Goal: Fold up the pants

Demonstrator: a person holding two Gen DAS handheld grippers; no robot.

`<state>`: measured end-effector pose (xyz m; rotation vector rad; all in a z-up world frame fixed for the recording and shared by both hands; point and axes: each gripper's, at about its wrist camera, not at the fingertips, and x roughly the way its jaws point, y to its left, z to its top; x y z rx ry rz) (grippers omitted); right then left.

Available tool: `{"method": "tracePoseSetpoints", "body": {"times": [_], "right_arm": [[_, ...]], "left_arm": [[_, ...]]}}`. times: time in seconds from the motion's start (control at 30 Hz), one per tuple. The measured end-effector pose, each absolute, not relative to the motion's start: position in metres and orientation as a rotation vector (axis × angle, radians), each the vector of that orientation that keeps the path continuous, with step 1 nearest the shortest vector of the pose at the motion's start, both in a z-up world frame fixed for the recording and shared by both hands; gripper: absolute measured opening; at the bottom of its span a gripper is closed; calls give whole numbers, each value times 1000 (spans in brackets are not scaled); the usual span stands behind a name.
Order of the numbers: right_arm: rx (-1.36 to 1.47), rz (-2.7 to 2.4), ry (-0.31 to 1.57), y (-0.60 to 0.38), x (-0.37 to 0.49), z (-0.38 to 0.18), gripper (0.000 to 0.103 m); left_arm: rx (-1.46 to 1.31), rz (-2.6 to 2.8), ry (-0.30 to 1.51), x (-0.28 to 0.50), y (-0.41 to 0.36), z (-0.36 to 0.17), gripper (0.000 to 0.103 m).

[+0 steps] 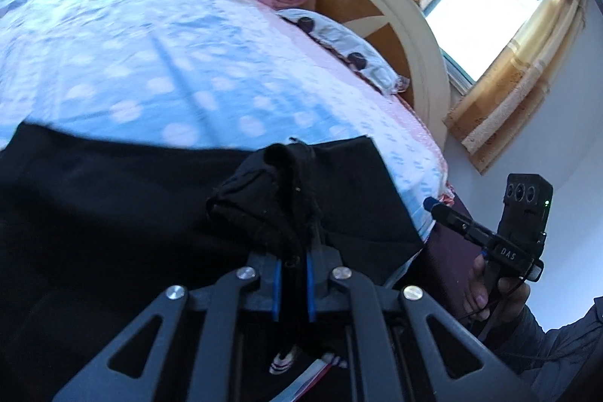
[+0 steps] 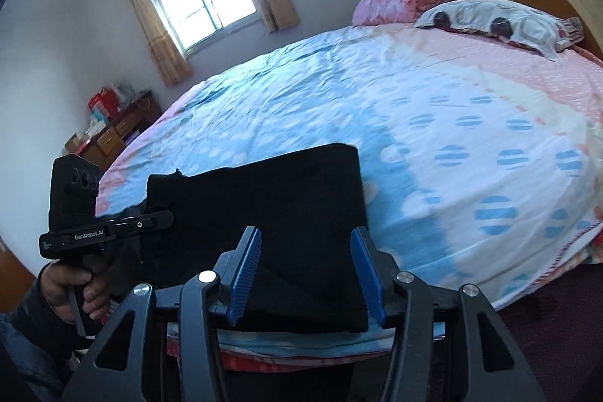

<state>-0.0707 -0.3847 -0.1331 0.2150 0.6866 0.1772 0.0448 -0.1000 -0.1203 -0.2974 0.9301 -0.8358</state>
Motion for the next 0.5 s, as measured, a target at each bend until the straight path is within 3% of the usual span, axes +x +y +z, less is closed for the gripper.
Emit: {"method": "tracePoseSetpoints", "body": {"times": [0.5], "right_arm": [[131, 218, 796, -351, -51, -161, 52]], "left_arm": [[-372, -763, 987, 59, -72, -158, 11]]}}
